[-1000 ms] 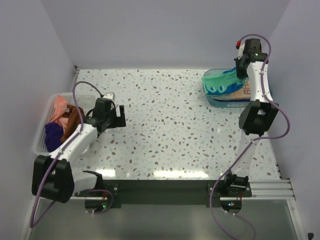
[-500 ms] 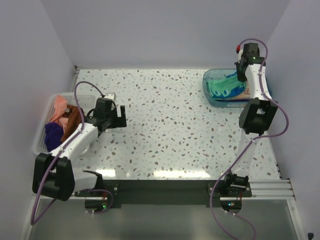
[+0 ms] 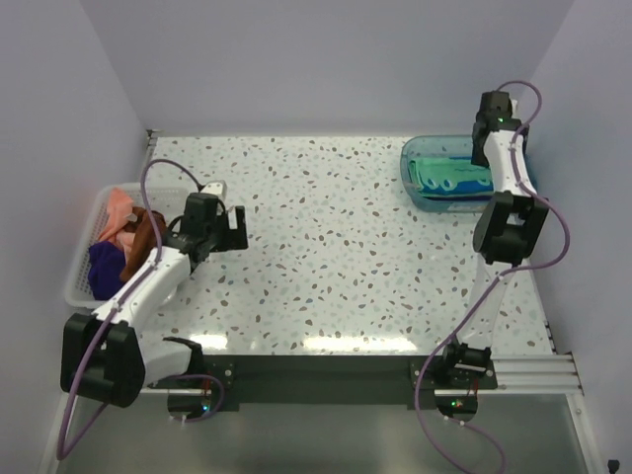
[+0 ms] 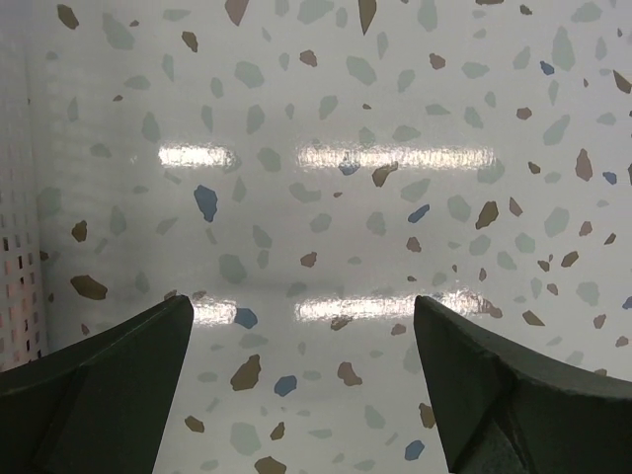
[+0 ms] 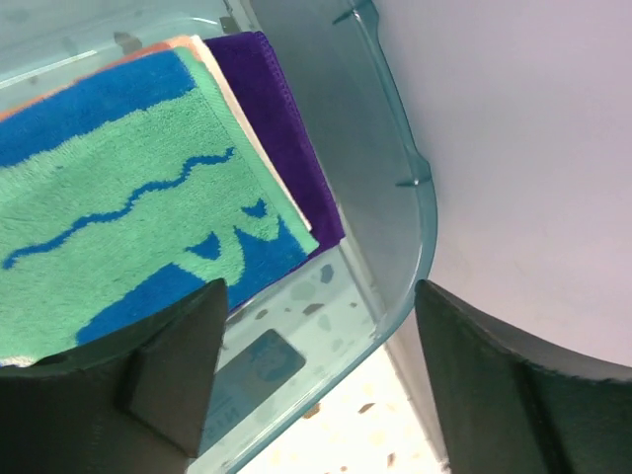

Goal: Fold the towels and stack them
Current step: Neatly place the folded towel into the bin

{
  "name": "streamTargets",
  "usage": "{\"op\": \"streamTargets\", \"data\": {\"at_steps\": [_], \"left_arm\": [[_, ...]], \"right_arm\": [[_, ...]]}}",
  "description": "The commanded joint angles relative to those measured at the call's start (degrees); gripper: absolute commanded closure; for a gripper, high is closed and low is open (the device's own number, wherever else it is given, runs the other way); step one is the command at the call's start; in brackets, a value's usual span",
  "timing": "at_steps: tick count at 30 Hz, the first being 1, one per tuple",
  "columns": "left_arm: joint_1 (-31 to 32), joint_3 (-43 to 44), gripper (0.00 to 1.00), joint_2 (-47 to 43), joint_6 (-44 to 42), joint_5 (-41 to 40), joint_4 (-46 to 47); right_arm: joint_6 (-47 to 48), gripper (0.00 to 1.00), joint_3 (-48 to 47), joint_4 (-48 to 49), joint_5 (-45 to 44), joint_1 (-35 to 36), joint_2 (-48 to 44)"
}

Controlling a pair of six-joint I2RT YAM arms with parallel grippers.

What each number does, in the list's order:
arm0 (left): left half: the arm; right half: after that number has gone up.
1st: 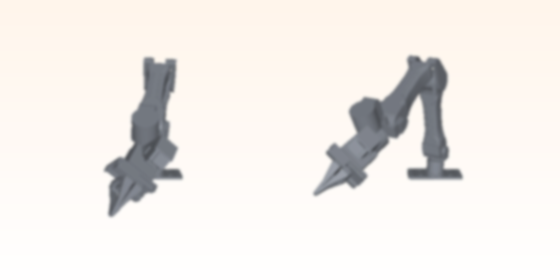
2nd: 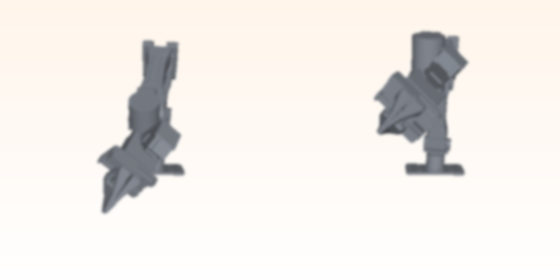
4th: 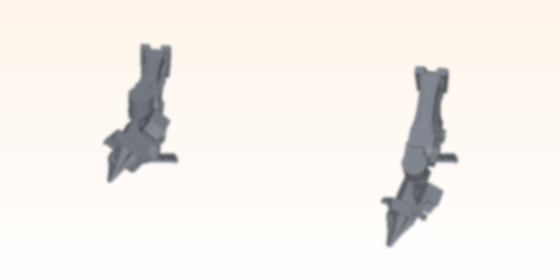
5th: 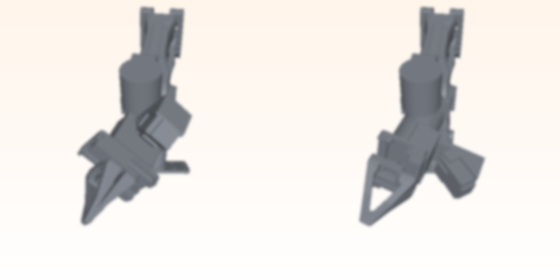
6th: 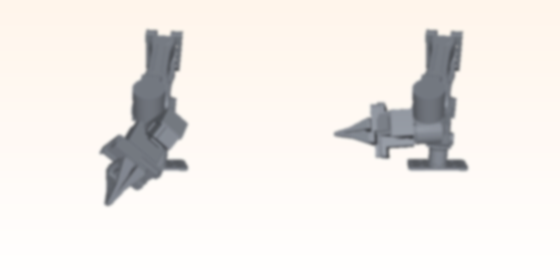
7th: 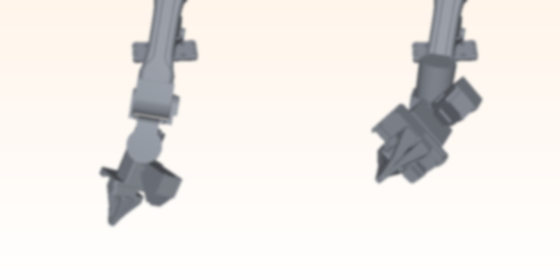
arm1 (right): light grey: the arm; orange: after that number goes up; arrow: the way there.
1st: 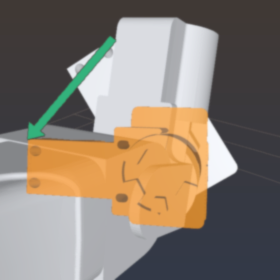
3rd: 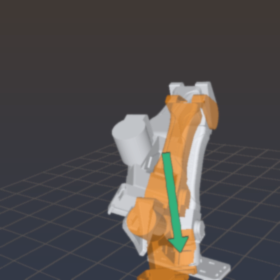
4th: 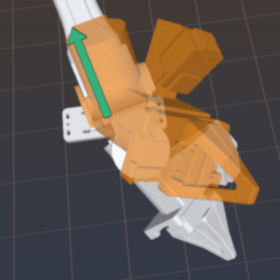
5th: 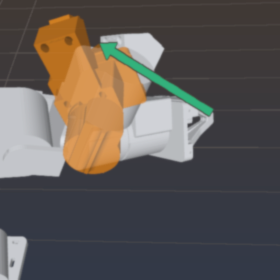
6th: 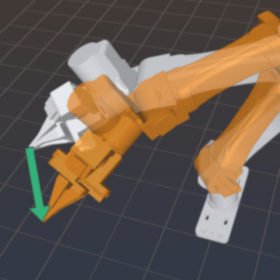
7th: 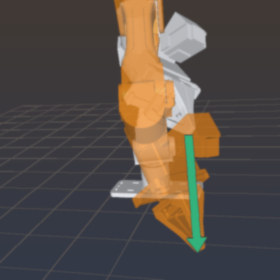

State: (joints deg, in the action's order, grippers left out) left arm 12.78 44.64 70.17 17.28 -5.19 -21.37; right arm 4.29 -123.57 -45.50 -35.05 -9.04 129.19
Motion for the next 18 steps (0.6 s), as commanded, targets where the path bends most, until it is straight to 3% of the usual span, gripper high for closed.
{"op": "streamTargets", "data": {"at_steps": [1, 6, 12, 18], "left_arm": [[-0.1, 1.2, 0.01, -4.0, 0.4, -2.6, 1.4], [-0.1, 8.8, 0.00, -5.8, 3.7, -6.8, -4.8], [-2.0, 19.8, 0.00, -2.0, 4.8, -16.6, -14.4], [-7.1, 22.4, 0.00, -2.1, 5.5, -23.3, -17.7]], "right_arm": [[-9.8, 0.18, -2.6, -3.5, -1.2, 0.4, -9.3], [-14.0, 0.09, 12.8, -2.5, 12.2, 4.9, -23.3], [-18.4, 0.02, 32.5, 3.4, 27.5, 17.9, -39.5], [-19.1, 0.02, 47.4, 6.6, 38.5, 29.9, -51.3]]}}
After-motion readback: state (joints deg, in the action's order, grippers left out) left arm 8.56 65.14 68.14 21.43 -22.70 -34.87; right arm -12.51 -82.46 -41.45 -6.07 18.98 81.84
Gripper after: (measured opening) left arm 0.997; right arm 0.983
